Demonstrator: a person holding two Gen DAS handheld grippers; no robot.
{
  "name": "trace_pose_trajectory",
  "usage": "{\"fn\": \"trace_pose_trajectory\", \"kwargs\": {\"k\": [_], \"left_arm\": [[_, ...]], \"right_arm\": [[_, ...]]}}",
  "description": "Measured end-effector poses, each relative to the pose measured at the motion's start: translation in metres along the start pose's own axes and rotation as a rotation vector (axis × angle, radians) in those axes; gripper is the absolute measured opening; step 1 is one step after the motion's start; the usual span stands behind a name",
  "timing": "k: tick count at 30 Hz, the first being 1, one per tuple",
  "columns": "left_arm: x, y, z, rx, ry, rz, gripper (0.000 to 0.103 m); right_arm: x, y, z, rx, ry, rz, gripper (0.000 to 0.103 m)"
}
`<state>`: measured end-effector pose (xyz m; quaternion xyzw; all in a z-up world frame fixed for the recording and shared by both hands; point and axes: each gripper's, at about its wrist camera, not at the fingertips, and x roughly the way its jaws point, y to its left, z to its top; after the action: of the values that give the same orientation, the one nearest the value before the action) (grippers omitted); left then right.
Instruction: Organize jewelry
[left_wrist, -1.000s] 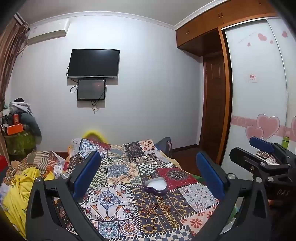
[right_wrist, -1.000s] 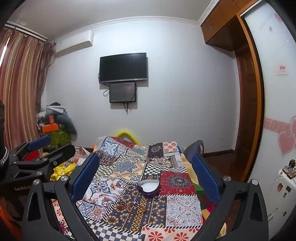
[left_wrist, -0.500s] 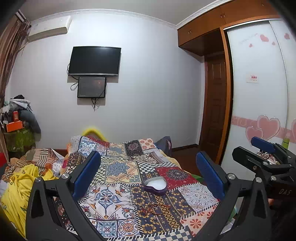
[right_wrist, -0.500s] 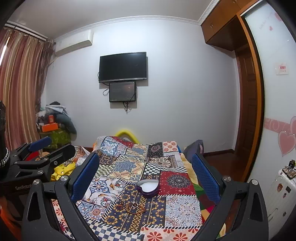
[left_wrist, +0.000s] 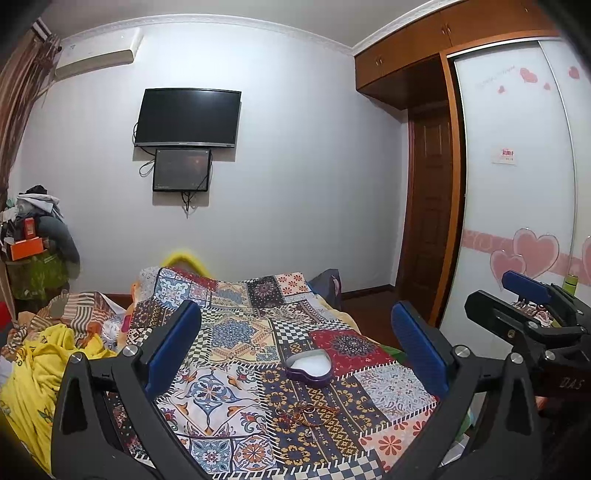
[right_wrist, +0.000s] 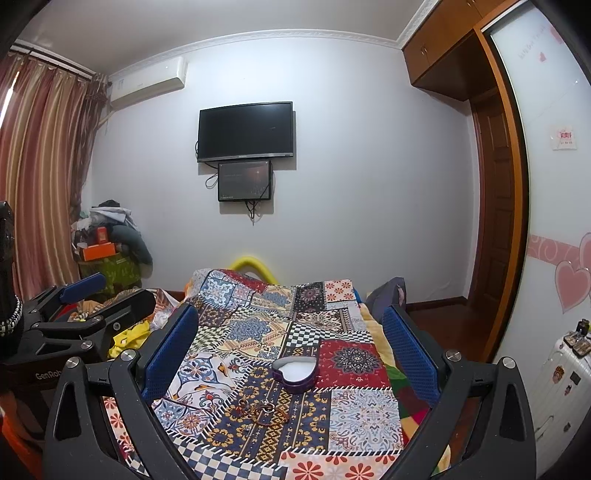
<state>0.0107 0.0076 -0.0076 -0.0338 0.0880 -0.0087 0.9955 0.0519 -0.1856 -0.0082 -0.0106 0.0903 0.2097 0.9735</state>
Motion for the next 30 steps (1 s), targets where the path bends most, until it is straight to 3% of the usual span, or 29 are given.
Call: {"fn": "trace_pose_trajectory", "kwargs": {"k": [30], "left_arm": [[0.0044,0.0022,0.0009,-0.005,0.000,0.004,0.103]], "right_arm": [[0.0006,0.0060,0.0038,-0.013,0.012,-0.008,0.099]]}}
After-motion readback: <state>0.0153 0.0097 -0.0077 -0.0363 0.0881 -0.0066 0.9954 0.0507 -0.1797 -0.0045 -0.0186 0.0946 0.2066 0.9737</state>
